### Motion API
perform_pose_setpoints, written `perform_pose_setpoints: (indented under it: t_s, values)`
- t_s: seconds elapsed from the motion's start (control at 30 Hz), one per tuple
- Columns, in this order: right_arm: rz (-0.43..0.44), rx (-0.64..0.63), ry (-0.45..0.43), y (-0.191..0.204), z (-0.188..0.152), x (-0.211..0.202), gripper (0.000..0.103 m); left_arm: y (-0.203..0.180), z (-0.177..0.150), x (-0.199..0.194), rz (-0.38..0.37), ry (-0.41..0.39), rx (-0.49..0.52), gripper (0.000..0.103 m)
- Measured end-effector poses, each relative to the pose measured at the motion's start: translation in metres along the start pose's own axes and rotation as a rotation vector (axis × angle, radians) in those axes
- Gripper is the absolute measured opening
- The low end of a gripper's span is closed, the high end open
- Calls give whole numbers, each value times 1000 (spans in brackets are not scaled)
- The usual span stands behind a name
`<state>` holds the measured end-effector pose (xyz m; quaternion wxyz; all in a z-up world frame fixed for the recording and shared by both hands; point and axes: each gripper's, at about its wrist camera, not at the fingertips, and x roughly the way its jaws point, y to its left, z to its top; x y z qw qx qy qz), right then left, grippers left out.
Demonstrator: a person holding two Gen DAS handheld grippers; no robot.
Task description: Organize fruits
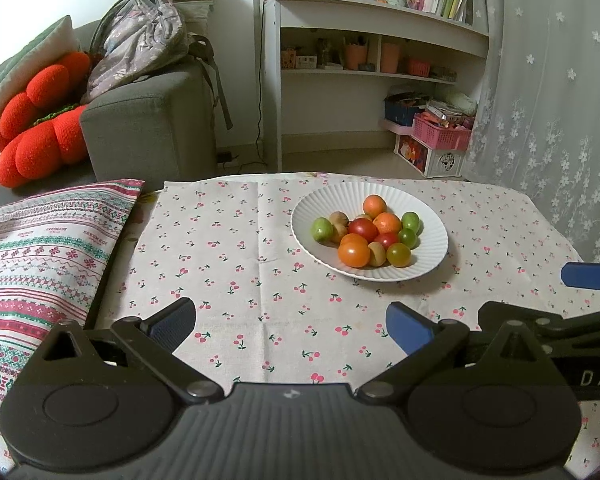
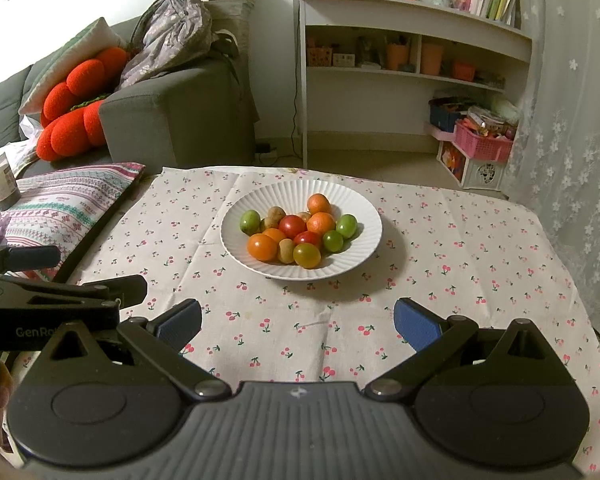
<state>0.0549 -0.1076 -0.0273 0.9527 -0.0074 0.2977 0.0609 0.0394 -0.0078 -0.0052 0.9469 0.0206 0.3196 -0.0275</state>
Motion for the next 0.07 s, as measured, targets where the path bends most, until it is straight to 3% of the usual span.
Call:
perform_pose_setpoints:
  t_s: [0.07]
  values:
    - [0,-1,0,0,0,0,103,0,0,0,-3,4,-1,91]
